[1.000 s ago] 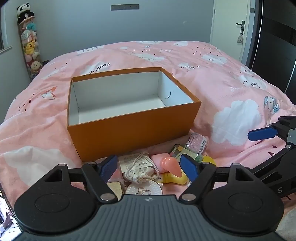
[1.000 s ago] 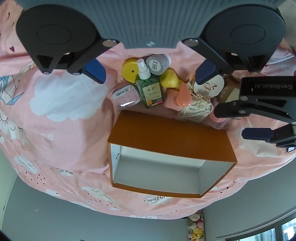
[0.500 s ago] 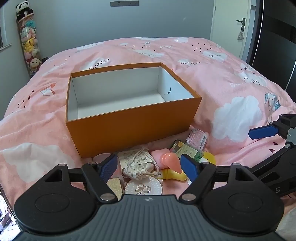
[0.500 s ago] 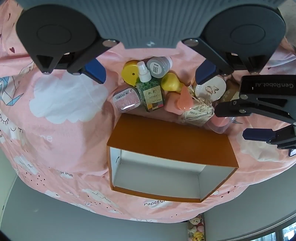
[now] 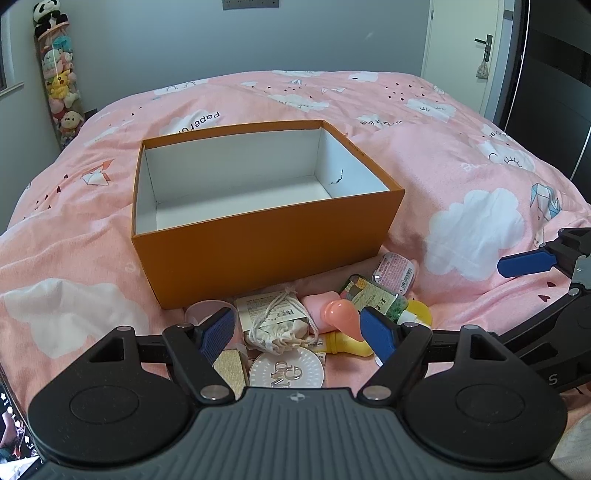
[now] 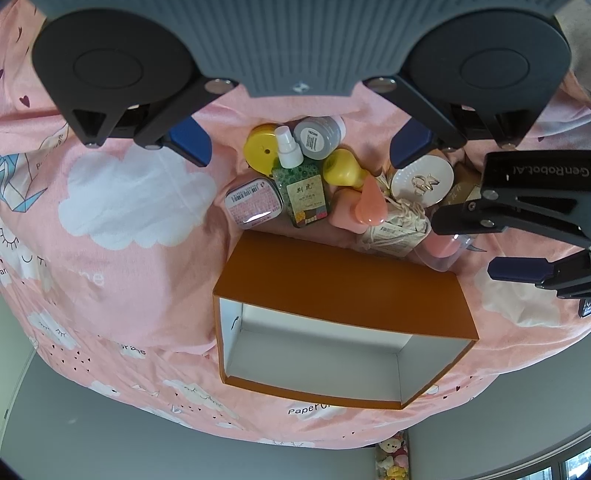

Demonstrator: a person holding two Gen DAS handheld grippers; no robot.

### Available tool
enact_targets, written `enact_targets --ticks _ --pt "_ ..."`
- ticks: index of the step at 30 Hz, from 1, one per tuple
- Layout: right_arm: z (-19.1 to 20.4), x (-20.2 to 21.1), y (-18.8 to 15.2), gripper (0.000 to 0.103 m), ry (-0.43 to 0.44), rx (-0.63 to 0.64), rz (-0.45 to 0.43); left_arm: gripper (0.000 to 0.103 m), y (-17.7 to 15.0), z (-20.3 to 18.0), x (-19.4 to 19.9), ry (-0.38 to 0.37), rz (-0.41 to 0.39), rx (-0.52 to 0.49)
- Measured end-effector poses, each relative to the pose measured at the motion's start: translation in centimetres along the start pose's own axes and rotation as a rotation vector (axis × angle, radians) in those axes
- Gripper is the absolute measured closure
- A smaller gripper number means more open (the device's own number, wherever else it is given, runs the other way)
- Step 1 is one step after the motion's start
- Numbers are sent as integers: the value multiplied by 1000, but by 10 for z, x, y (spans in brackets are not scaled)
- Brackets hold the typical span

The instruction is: Organize rigid objects

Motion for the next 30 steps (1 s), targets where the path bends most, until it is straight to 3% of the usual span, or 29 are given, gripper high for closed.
enact_targets --ticks 30 --pt "0 -3 -3 2 -7 -3 25 12 0 -4 -2 -8 5 -2"
Point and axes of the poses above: each gripper's, at about its wrist camera, not at the fingertips, and x roughly against the way its jaws point, z to its left, y to its top, the point moved 10 cm from there along -x, roughly the way its jaws point, and after that the axes turned 11 degrees about -x, right-handed, at the moved point
